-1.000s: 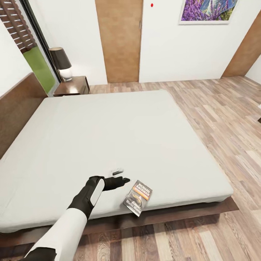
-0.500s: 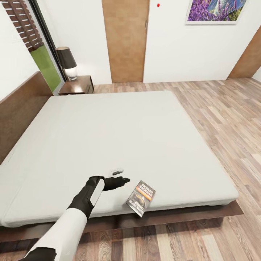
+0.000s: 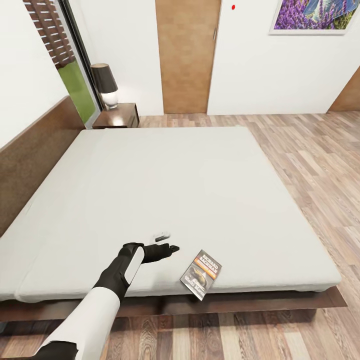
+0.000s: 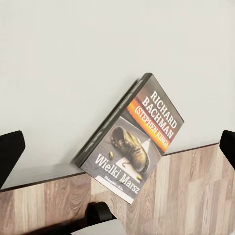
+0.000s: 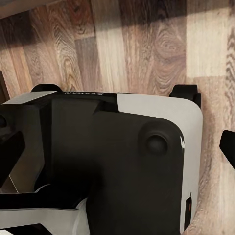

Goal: In the bedroom, move the book from the bed onto either nightstand, and place the two sandals side by side next to the bed.

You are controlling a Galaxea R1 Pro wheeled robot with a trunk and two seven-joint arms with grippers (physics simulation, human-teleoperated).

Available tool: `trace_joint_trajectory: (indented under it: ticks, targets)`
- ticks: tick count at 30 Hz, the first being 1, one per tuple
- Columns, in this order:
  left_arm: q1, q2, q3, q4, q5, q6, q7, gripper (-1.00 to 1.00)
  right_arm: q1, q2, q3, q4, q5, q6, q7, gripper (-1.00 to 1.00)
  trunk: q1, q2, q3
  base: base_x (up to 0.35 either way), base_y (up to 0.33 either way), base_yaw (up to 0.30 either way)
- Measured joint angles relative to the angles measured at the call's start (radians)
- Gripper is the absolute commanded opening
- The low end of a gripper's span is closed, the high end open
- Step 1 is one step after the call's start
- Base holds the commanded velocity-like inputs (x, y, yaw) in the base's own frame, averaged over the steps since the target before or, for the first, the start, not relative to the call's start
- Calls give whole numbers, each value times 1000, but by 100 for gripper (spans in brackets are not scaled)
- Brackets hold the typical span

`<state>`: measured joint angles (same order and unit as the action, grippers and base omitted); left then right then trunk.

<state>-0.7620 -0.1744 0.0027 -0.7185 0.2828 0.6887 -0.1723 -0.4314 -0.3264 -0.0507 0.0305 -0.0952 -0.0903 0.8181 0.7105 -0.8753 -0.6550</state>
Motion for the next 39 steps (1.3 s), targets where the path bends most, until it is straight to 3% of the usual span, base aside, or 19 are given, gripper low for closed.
trace_joint_trajectory:
  ticks: [8,15,20,23,24,26,29,31,35,36,37,39]
  targets:
    - [0,0,1,1,1,0,-2,100,0,0,0,0,0,0,0,100,0,0,0,0,0,2]
    - [5,0,2,0,26,1,-27,100,0,0,0,0,0,0,-1,100,0,0,0,0,0,0]
    - [8,1,3,-2,27,2,-138,100,0,0,0,0,0,0,0,100,0,0,0,0,0,0]
    - [11,36,3,0,24,1,-271,100,0,-1,0,0,0,0,0,100,0,0,0,0,0,0]
    - [14,55,3,0,22,1,-345,100,0,-1,0,0,0,0,0,100,0,0,0,0,0,0]
    - [21,77,3,1,20,1,-417,100,0,-1,0,0,0,0,0,100,0,0,0,0,0,0]
    - [74,145,2,3,15,0,-563,100,0,-1,0,0,0,0,0,100,0,0,0,0,0,0]
    - [128,176,1,3,13,-1,-608,100,0,-1,0,0,0,0,0,100,0,0,0,0,0,0]
    - [210,202,-13,2,11,-5,-636,100,0,-2,0,0,0,0,0,100,0,0,0,0,0,0]
    - [268,223,-84,2,12,-45,-648,100,0,-2,0,0,0,0,0,100,0,0,0,0,0,0]
    - [305,232,-101,3,7,-64,-650,100,0,-2,0,0,0,0,0,100,0,0,0,0,0,0]
    - [321,242,-111,4,9,-78,-650,100,0,-2,0,0,0,0,0,100,0,0,0,0,0,0]
